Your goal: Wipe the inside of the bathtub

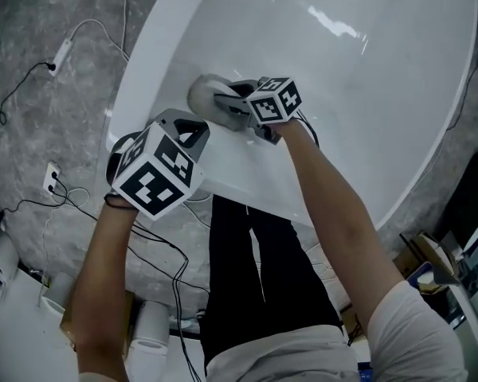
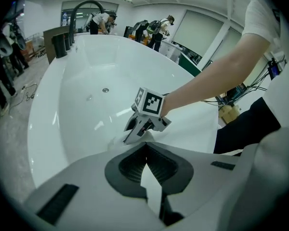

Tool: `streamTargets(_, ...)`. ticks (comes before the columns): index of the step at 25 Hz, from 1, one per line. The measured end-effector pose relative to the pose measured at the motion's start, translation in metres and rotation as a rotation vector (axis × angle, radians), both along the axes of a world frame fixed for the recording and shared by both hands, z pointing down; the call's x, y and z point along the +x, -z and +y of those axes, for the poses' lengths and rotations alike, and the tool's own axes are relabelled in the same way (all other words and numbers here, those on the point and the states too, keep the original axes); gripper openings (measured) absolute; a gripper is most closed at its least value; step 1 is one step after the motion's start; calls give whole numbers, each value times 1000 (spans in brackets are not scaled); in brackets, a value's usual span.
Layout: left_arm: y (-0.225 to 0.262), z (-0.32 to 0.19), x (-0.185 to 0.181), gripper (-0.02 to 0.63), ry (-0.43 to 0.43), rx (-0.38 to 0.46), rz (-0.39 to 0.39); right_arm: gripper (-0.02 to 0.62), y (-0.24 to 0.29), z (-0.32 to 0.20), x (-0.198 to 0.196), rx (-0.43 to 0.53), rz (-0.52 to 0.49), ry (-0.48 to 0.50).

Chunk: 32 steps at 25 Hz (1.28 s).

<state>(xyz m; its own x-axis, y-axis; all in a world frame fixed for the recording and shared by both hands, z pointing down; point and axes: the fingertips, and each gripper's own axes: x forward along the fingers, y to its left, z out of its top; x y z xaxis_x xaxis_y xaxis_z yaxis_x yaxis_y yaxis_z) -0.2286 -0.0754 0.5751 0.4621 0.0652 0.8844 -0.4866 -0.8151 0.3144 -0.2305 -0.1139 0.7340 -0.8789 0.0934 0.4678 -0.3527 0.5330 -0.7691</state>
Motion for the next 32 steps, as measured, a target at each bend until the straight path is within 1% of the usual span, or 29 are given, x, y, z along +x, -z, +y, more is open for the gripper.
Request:
streamTargets(2, 4, 2, -5, 11, 14, 12, -5, 94, 15, 2, -2, 2, -3, -2)
streamTargets(4, 9, 6, -13, 11, 48, 15, -1, 94, 30, 6, -6, 6, -4, -4)
streamTargets(10, 23, 10, -43, 11, 196, 43, 19, 94, 71, 18, -23, 3, 4, -4)
streamTargets(14, 22, 7, -54, 11, 248, 44, 10, 92, 90, 21, -26, -3, 16, -5)
streamTargets(17, 25, 2, -65, 11, 293, 62, 18, 92, 105, 27, -34, -8, 23, -4)
streamTargets(20, 25, -2, -76, 11, 349, 43, 2, 92, 116, 28, -38, -13, 24, -3)
streamTargets(25, 32, -5, -83, 11, 400, 37, -1, 94, 135, 32, -41, -21, 13, -2)
streamTargets(30, 45, 2, -91, 11, 465, 37, 15, 92, 159, 44, -46, -13, 10, 12)
streamTargets(32, 50, 4, -92, 11, 473, 39, 10, 92, 170, 49, -45, -12, 9, 18)
